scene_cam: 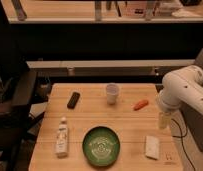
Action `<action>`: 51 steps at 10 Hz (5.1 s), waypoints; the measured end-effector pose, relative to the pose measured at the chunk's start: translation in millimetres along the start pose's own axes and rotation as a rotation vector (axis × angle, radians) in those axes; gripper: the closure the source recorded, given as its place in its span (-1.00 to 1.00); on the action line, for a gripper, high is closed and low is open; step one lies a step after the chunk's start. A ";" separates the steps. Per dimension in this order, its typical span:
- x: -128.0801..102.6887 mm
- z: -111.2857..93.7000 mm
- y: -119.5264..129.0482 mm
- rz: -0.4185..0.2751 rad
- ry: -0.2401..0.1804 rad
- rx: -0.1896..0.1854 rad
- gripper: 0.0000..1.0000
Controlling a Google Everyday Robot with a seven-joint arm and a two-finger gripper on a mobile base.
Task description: Place the pepper on the white sponge
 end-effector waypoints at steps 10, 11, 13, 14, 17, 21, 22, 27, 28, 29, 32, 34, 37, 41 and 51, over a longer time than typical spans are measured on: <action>0.0 0.6 0.2 0.000 0.000 -0.001 -0.60; -0.1 0.6 0.2 0.000 -0.001 -0.001 -0.60; 0.0 0.5 0.2 0.000 0.000 -0.001 -0.60; -0.1 0.5 0.1 0.000 0.000 -0.001 -0.60; -3.1 5.5 -15.2 -0.010 -0.011 0.009 -0.60; -7.1 11.6 -31.9 -0.027 -0.020 0.026 -0.60; -6.3 14.6 -32.4 -0.033 -0.019 0.027 -0.60; -12.9 30.5 -51.4 -0.075 -0.023 0.033 -0.60; -12.5 33.4 -52.7 -0.082 -0.023 0.035 -0.60; -11.6 35.3 -53.5 -0.086 -0.025 0.037 -0.60; -17.4 49.9 -68.1 -0.111 -0.028 0.040 -0.60; -17.7 56.0 -72.3 -0.125 -0.028 0.043 -0.60; -13.9 65.4 -83.3 -0.137 -0.030 0.050 -0.60; -13.5 85.9 -102.0 -0.165 -0.034 0.055 -0.60; -14.0 129.0 -121.9 -0.244 -0.048 0.038 -0.60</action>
